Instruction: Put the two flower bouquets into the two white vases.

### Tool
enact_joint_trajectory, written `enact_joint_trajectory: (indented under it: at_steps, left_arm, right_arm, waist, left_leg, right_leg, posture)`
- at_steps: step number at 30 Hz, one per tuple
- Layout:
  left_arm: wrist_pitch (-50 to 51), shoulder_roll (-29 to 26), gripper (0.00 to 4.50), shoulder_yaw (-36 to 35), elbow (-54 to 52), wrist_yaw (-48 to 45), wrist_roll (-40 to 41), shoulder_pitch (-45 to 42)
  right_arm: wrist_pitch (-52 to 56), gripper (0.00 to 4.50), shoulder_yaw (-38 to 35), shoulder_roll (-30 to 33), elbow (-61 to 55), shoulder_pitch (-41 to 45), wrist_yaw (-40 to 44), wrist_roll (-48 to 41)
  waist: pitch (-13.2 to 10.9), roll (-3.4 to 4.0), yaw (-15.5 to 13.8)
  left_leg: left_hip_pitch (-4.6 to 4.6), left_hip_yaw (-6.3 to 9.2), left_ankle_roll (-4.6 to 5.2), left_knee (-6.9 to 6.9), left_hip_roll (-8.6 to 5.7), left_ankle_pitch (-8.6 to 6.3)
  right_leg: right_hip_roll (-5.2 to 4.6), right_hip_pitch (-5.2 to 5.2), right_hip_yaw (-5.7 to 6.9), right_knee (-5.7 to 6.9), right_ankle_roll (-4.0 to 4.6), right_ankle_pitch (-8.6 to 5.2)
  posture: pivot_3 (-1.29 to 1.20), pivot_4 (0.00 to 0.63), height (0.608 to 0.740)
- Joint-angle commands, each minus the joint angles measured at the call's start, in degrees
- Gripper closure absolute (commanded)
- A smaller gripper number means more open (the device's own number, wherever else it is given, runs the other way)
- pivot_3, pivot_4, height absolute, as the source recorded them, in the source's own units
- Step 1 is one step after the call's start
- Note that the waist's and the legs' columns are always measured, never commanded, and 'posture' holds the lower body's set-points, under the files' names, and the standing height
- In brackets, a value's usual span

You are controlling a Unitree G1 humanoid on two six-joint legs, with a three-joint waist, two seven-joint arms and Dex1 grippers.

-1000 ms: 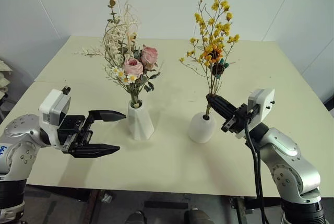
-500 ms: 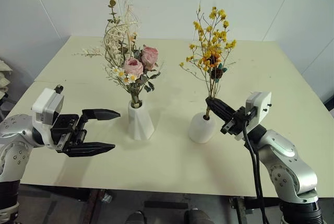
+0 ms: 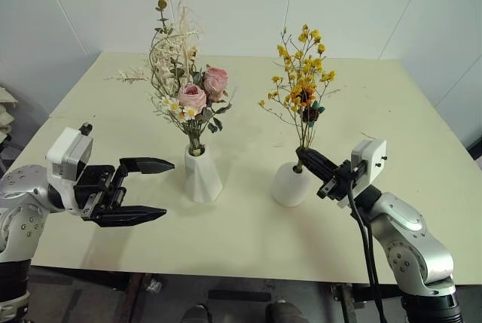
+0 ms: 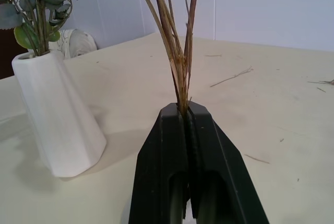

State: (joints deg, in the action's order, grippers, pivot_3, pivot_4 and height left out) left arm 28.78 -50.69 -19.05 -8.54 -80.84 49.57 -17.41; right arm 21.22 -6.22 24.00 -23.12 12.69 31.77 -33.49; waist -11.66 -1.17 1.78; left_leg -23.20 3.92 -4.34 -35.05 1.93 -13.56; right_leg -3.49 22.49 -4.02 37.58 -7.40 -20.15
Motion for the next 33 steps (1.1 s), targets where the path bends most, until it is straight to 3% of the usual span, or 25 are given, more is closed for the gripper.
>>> enact_joint_trajectory:
  at_steps: [1, 8, 16, 20, 30, 33]
  left_arm:
    - [-0.22, 0.50, 0.00, -0.11, -1.37, 0.11, 0.79, -0.55]
    - [-1.62, 4.53, 0.00, -1.23, -1.37, 2.95, 1.84, -3.14]
    - [-1.05, 5.34, 0.00, -0.85, -2.50, 3.89, 2.08, -2.30]
    - [-1.17, 5.37, 0.00, -0.60, -2.18, 3.79, 1.87, -2.55]
    - [-1.52, 5.53, 0.00, 0.23, -1.68, 3.67, 1.33, -3.27]
    - [-1.62, 5.48, 0.00, 0.38, -1.31, 3.59, 1.25, -3.51]
  right_arm:
    - [-1.26, 4.48, -0.09, -0.39, -1.52, -0.16, 0.67, -0.13]
    - [-1.02, 4.48, -0.03, -0.54, -1.60, -0.23, 0.63, -0.04]
    - [-0.79, 4.48, -0.02, -0.58, -1.79, -0.28, 0.68, -0.29]
    - [-0.81, 3.49, -0.14, -0.61, -1.64, -0.26, 0.63, -0.32]
    - [1.00, 0.05, -1.50, 1.82, -5.41, -2.44, 1.43, -1.97]
    - [2.58, 0.05, -2.81, 4.38, -7.62, -4.05, 2.60, -3.63]
  waist:
    - [0.00, 0.00, 0.00]
    - [0.00, 0.00, -0.07]
    - [0.00, 0.00, 0.03]
    - [0.00, 0.00, -0.01]
    - [0.00, 0.00, -0.07]
    - [0.00, 0.00, -0.10]
  left_leg:
    - [0.00, 0.00, 0.00, 0.00, 0.00, 0.00]
    - [0.00, 0.00, -0.01, -0.03, 0.00, 0.00]
    - [0.02, 0.00, -0.01, -0.02, 0.00, 0.01]
    - [0.02, 0.00, -0.02, -0.03, -0.01, 0.01]
    - [0.02, 0.00, -0.02, -0.02, -0.01, 0.01]
    - [0.02, 0.00, -0.02, -0.03, -0.02, 0.01]
  right_leg:
    - [0.00, 0.00, 0.00, 0.00, 0.00, 0.00]
    - [0.00, -0.01, 0.00, 0.03, -0.01, 0.00]
    - [0.00, -0.01, 0.00, 0.04, -0.01, 0.00]
    - [0.00, -0.02, 0.00, 0.04, -0.01, 0.01]
    - [0.00, -0.01, 0.00, 0.04, -0.01, 0.01]
    - [-0.01, -0.02, 0.00, 0.04, -0.01, 0.01]
  posture:
    - [0.00, 0.150, 0.740]
    - [0.00, 0.150, 0.740]
    - [0.00, 0.150, 0.740]
    - [0.00, 0.150, 0.740]
    - [0.00, 0.150, 0.740]
    - [0.00, 0.150, 0.740]
